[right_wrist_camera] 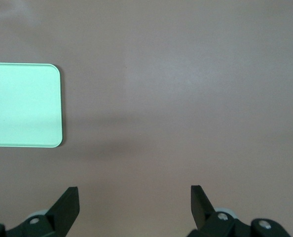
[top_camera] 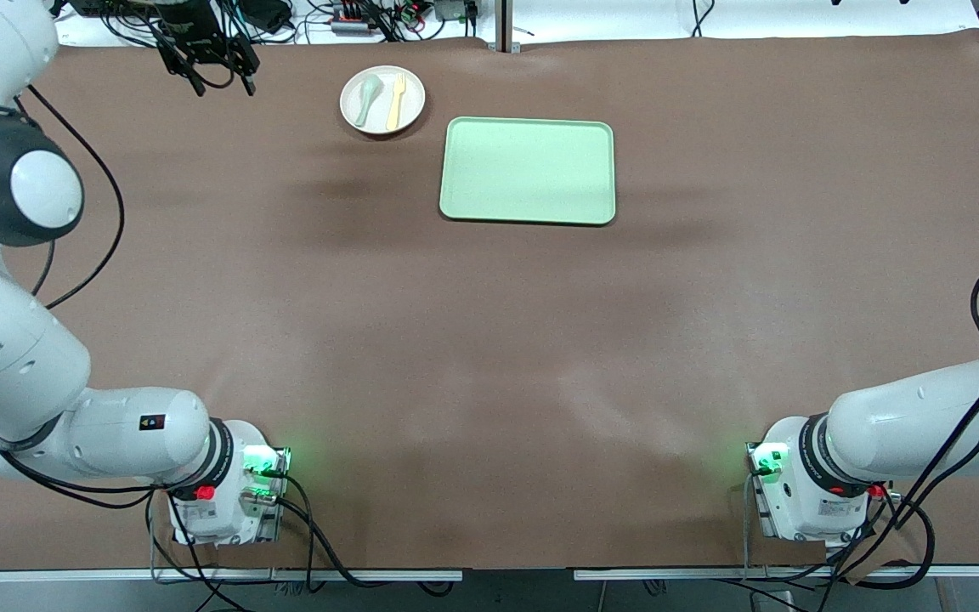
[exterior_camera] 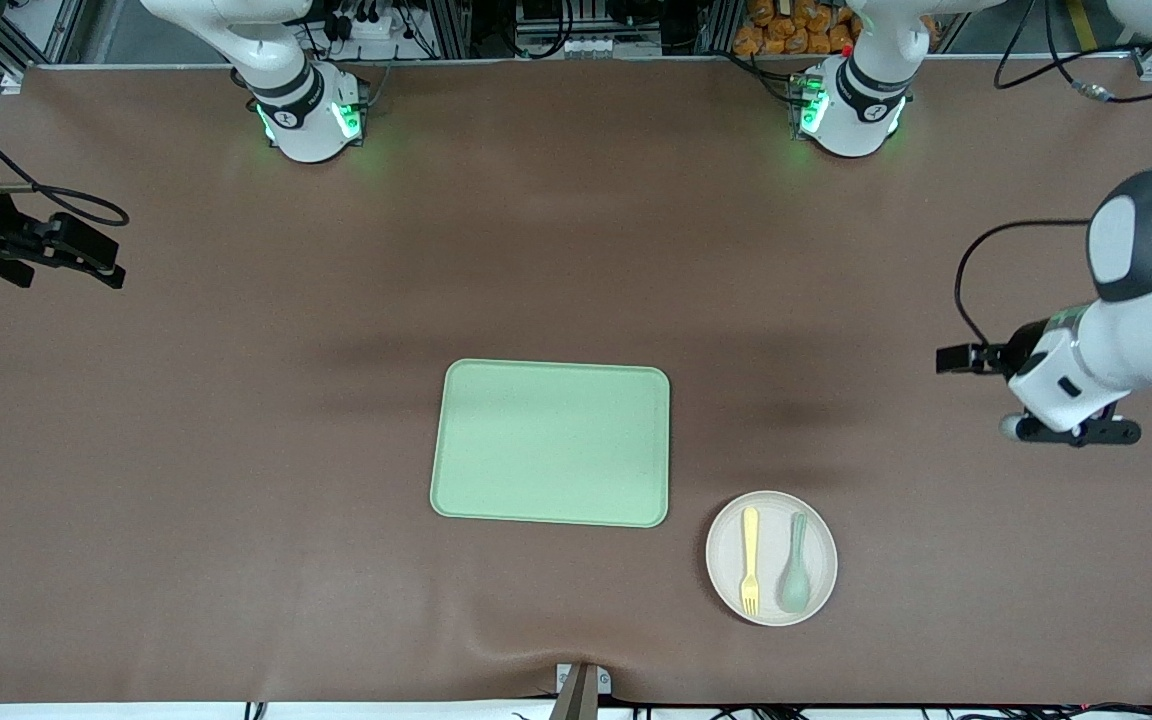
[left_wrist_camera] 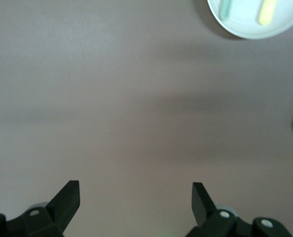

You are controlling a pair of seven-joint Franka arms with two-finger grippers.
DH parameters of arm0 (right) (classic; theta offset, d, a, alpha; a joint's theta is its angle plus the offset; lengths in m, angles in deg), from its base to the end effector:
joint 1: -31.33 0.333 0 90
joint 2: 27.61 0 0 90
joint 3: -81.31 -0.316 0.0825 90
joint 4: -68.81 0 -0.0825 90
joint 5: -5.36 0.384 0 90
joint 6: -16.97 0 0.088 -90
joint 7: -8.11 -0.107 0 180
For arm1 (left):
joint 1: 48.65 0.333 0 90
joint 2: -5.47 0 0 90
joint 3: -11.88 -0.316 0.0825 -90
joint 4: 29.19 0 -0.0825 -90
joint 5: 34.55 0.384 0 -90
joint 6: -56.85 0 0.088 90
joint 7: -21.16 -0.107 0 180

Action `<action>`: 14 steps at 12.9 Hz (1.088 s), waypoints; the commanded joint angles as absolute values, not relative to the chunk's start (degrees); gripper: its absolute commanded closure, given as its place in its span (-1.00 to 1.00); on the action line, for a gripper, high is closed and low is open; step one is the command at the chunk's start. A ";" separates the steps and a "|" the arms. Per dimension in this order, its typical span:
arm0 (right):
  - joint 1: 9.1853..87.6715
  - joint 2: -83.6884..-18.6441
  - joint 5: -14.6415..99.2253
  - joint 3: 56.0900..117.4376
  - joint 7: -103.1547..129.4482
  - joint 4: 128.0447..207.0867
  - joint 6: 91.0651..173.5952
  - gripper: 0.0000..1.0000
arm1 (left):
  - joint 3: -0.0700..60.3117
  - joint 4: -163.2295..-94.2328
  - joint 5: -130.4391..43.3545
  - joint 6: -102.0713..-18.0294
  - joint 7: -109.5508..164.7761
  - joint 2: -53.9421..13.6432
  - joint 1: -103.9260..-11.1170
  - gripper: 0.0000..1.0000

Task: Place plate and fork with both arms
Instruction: 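Move the left gripper down to the white plate's rim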

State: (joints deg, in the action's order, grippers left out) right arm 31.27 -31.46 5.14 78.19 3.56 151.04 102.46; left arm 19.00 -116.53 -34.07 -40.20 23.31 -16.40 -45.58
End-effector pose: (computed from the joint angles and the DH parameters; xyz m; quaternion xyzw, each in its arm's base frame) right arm 0.5671 0.0287 0.6435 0.9999 -0.0132 -0.0051 0.0004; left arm 0.6464 -0.0349 0.4255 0.9942 -0.0154 -0.1053 0.0137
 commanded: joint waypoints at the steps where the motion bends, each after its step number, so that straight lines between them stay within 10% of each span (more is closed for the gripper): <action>1: 31.07 -30.60 5.27 78.15 4.07 151.86 102.93 -1.00 | 19.09 -113.22 -33.76 -42.63 24.06 -20.62 -45.66 -1.00; 14: 30.98 -30.69 5.27 78.15 3.98 151.86 102.93 -1.00 | 18.56 -113.13 -34.02 -69.59 36.01 -36.17 -48.12 -1.00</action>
State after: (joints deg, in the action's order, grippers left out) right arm 31.27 -31.46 5.14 78.20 3.56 151.07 102.49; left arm 18.65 -114.73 -34.07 -65.41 34.95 -33.26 -47.68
